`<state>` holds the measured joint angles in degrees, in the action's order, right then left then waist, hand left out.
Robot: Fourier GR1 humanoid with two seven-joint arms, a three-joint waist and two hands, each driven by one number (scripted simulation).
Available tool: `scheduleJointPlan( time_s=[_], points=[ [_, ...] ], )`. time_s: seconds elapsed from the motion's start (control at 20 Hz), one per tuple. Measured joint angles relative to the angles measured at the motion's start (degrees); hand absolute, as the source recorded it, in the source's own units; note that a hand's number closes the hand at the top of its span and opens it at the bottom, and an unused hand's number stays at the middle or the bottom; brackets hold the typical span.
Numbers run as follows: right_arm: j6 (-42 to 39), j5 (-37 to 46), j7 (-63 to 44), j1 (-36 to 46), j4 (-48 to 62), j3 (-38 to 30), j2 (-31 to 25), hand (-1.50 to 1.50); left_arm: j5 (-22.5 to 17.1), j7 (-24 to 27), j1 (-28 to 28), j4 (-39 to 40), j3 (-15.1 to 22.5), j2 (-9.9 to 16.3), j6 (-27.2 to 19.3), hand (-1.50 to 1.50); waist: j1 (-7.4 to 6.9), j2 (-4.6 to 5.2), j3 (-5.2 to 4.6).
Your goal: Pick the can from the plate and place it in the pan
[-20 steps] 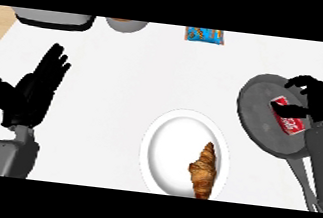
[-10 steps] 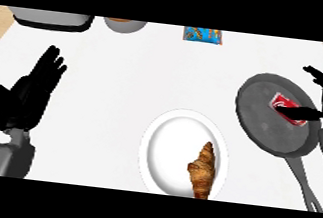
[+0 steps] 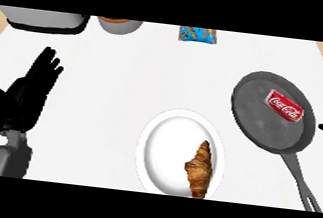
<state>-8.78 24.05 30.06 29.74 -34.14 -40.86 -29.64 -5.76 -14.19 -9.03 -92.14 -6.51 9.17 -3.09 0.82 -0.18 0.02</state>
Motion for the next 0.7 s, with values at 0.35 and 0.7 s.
scheduleJointPlan(
  time_s=[0.35,0.7],
  points=[
    [-17.12,-8.23,6.42,-9.3,0.57,-3.94,-7.26,-1.5,-0.04,-1.53,-0.13,-1.17,-0.07,0.19,-0.05,0.0,-0.2,0.04,-0.01],
    [-18.7,-12.87,7.38,-16.71,-3.28,-3.15,-9.02,-1.5,0.19,-0.52,-1.07,0.8,-0.42,-0.07,0.32,0.0,-0.53,0.14,-0.02]
  ],
)
